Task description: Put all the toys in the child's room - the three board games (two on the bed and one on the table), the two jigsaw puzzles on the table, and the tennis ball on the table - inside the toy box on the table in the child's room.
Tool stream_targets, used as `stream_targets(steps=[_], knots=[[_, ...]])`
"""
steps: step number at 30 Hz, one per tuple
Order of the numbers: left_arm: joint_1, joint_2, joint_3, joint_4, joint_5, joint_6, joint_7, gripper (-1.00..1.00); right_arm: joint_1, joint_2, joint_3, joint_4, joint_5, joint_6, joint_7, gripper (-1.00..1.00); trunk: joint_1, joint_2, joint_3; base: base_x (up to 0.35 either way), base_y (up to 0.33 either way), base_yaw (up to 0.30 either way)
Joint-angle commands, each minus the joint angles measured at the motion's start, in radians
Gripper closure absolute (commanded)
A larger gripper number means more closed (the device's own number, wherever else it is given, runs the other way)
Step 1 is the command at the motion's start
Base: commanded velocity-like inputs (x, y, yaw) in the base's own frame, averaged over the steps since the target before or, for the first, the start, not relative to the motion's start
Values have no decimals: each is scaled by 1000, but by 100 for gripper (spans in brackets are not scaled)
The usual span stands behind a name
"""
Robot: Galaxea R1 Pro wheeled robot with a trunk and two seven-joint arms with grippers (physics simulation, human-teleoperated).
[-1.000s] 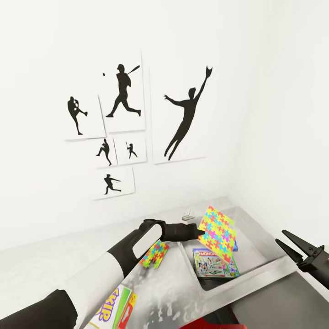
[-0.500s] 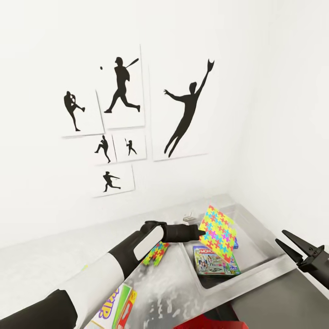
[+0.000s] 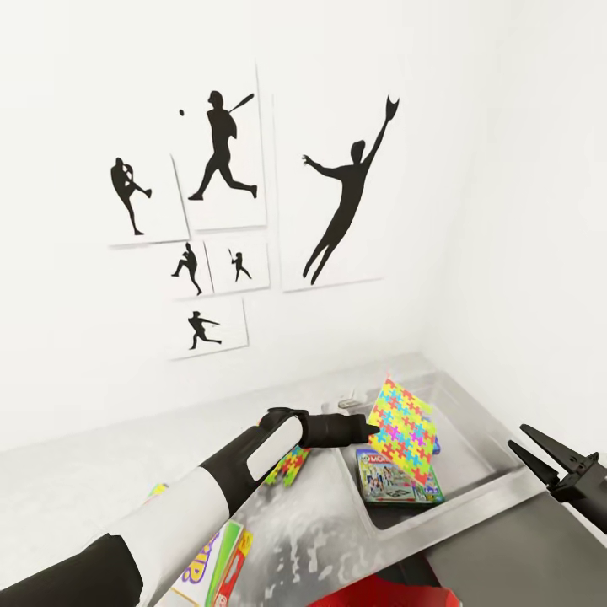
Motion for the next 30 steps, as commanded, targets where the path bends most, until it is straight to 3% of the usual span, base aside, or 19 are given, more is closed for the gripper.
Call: stream_targets(steps=[1, 14, 25, 30], knots=[[-1, 0, -1, 0, 5, 3, -1, 100, -1, 0, -1, 0, 4, 4, 6, -100, 1, -2, -4, 0, 0, 0], [-1, 0, -1, -5, 8, 2, 0, 100, -2, 0, -1, 0, 4, -1, 6, -100, 1, -2, -24, 0, 0, 0], [-1, 0, -1, -7, 8, -8, 0, 100, -1, 0, 2, 0, 3, -71, 4, -100, 1, -2, -25, 0, 0, 0], [-11, 28, 28, -28, 4, 21, -28, 100, 2, 28, 30, 0, 33, -100, -24, -100, 1, -2, -25, 0, 0, 0]])
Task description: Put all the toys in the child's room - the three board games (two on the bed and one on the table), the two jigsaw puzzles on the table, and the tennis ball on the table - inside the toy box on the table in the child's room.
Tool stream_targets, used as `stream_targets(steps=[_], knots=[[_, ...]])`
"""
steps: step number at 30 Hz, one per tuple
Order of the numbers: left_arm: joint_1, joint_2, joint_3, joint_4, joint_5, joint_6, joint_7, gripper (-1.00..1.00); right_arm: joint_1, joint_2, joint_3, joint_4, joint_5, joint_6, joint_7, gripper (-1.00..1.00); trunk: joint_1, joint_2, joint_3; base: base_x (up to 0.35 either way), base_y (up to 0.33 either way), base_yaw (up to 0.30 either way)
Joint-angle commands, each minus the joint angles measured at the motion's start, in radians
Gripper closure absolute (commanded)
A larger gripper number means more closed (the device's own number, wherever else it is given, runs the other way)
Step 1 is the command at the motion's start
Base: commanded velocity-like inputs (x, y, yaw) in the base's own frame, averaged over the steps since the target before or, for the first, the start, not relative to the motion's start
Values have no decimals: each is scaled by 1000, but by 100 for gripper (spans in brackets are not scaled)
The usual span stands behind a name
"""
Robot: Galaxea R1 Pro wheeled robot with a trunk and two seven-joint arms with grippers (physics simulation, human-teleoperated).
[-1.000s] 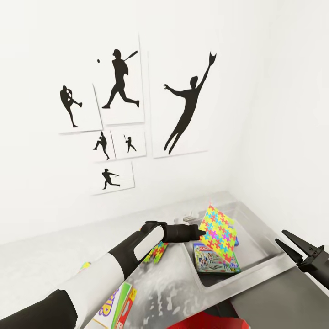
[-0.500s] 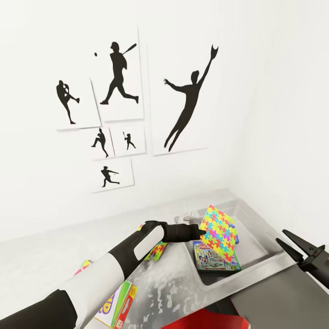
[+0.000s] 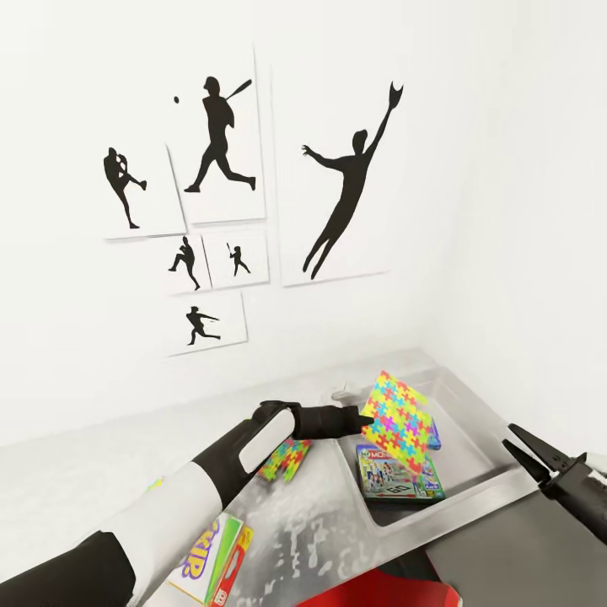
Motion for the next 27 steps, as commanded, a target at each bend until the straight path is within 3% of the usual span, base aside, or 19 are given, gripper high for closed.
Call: stream_targets(steps=[1, 2, 7, 9, 27], knots=[[4, 6, -7, 6, 9, -2, -7, 100, -3, 6, -5, 6, 1, -1, -2, -100, 1, -2, -2, 0, 0, 0], [10, 0, -13, 12, 12, -9, -12, -100, -4, 11, -10, 10, -5, -7, -8, -100, 1, -2, -2, 0, 0, 0], [20, -28, -39, 33, 19, -36, 16, -100, -4, 39, -12, 13, -28, -35, 6, -100, 1, -2, -2, 0, 0, 0], [21, -28, -28, 34, 19, -48, 27, -100, -4, 48, -12, 12, -29, -45, 7, -100, 1, -2, -2, 0, 0, 0], [22, -28, -10, 30, 21, -57, 42, -100, -4, 52, -4, 12, -29, -47, 7, -100, 1, -2, -2, 0, 0, 0]])
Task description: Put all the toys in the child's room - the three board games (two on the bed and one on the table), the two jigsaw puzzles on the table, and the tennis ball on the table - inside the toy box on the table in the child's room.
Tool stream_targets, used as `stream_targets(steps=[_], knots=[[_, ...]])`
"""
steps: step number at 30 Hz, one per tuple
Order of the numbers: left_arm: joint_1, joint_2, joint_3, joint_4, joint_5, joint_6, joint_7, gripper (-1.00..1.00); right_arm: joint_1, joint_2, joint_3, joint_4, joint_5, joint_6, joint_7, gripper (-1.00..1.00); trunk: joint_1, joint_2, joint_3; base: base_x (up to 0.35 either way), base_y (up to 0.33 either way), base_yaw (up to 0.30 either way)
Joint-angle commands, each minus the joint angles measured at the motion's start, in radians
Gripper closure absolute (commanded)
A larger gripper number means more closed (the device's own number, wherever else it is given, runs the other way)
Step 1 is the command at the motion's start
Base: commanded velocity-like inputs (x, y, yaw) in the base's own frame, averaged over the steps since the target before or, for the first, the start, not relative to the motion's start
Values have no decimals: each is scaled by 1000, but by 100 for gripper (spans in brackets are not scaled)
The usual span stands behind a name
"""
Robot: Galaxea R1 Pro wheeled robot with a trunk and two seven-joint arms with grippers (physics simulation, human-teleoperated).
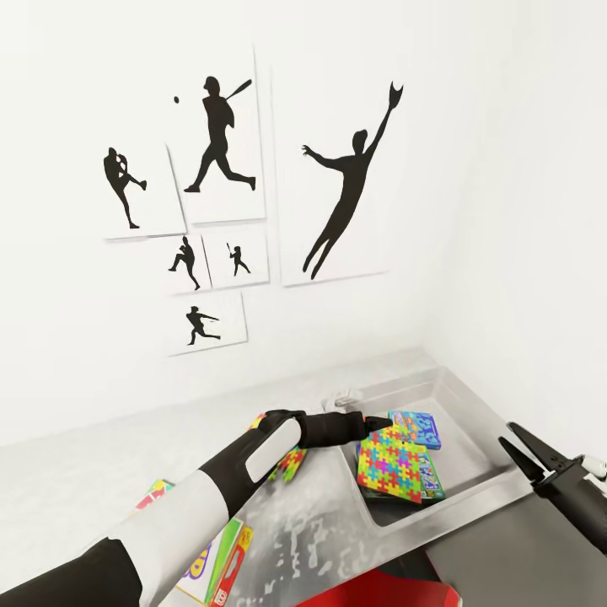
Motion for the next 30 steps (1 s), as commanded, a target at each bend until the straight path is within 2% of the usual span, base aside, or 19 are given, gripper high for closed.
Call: stream_targets(steps=[1, 5, 6, 9, 10, 12, 13, 18, 19, 22, 23, 26, 30], knots=[[-1, 0, 2, -1, 4, 4, -2, -100, -1, 0, 5, 0, 0, 4, 3, -100, 1, -2, -2, 0, 0, 0], [-1, 0, 19, -6, 8, 12, -16, -100, -1, 0, 27, 0, 1, 1, 3, -100, 1, -2, -2, 0, 0, 0], [-1, 0, 32, -10, 10, 16, -52, -100, -1, 0, 41, 0, 1, 1, 2, -100, 1, -2, -2, 0, 0, 0], [-1, 27, 46, -28, 11, 32, -107, -100, -2, 0, 46, 0, 1, 1, -2, -100, 1, -2, -2, 0, 0, 0], [0, 52, 52, -48, 12, 54, -149, -100, -2, -1, 48, 0, 1, 2, -5, -100, 1, -2, -2, 0, 0, 0], [0, 80, 56, -74, 12, 81, -191, -100, -2, -1, 49, 0, 1, 2, -9, -100, 1, -2, -2, 0, 0, 0], [1, 109, 59, -100, 12, 107, -232, -100, -2, -1, 49, 0, 1, 1, -12, -100, 1, -2, -2, 0, 0, 0], [7, 185, 64, -157, 13, 151, -319, -100, -2, -1, 50, 0, 1, 1, -17, -100, 1, -2, -2, 0, 0, 0], [9, 214, 70, -174, 14, 159, -348, -100, -2, 0, 50, -1, 1, 1, -18, -100, 1, -2, -2, 0, 0, 0], [12, 253, 85, -191, 19, 168, -391, -100, -3, 0, 50, -1, 1, 0, -19, -100, 1, -2, -2, 0, 0, 0], [14, 277, 96, -198, 28, 173, -420, -100, -3, 0, 51, -1, 1, 0, -20, -100, 1, -2, -2, -6, 0, 0], [20, 318, 110, -206, 52, 189, -473, -100, -3, 0, 51, -1, 1, -1, -21, -100, 1, -2, -2, -48, 0, 0], [24, 346, 116, -210, 69, 201, -509, -100, -3, 0, 51, -1, 1, -1, -31, -100, 1, -2, -1, -148, 0, 0]])
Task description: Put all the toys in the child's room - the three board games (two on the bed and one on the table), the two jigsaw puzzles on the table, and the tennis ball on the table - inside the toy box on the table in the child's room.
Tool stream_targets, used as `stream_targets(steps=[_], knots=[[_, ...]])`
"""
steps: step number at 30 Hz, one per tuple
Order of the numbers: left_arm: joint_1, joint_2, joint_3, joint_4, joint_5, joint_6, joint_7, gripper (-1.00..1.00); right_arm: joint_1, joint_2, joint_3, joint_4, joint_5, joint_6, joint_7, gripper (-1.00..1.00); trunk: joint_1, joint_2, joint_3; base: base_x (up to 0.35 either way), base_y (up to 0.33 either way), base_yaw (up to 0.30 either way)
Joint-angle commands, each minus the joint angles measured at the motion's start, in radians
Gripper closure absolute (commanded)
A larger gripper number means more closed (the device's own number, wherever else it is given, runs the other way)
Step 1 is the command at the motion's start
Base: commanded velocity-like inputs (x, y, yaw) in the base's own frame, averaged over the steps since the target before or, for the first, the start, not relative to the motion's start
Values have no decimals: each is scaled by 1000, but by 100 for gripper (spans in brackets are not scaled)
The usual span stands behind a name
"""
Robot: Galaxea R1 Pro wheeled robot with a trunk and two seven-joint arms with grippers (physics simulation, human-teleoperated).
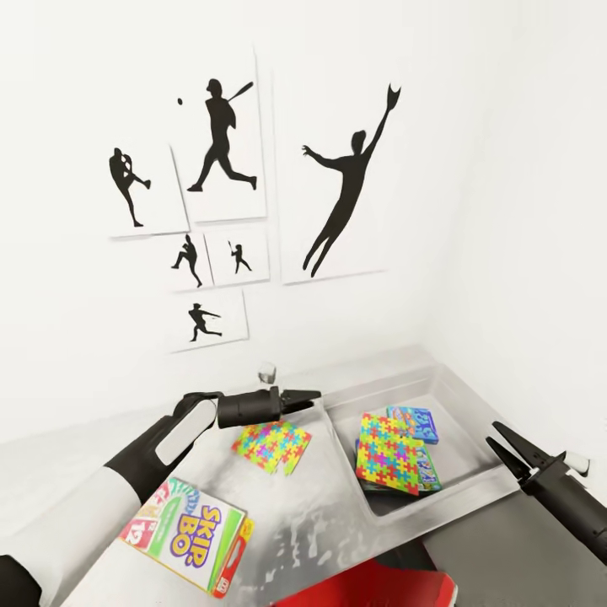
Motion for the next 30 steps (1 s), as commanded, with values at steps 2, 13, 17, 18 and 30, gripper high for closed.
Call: stream_targets(steps=[2, 13, 17, 18, 30], knots=[[0, 18, 0, -1, 16, 12, -17, -100, -1, 0, -1, -1, -1, 6, -14, -100, 0, -2, -1, -162, 0, 0], [3, 52, 10, -3, 21, 16, -29, -100, -1, -1, -1, -1, -2, 6, -29, -100, 0, -2, 13, -44, 0, 73], [3, 60, 11, -3, 21, 16, -30, -100, -1, -1, -1, -1, -1, 6, -30, -100, 0, -2, 19, -138, 14, 145], [3, 61, 11, -3, 21, 16, -30, -100, -1, 0, -1, -1, -1, 6, -30, -100, 0, -2, 21, -211, 45, 159], [3, 67, 11, -3, 23, 16, -31, -100, -1, -2, -1, -1, -1, 6, -31, -100, 0, -2, 34, -201, 54, 145]])
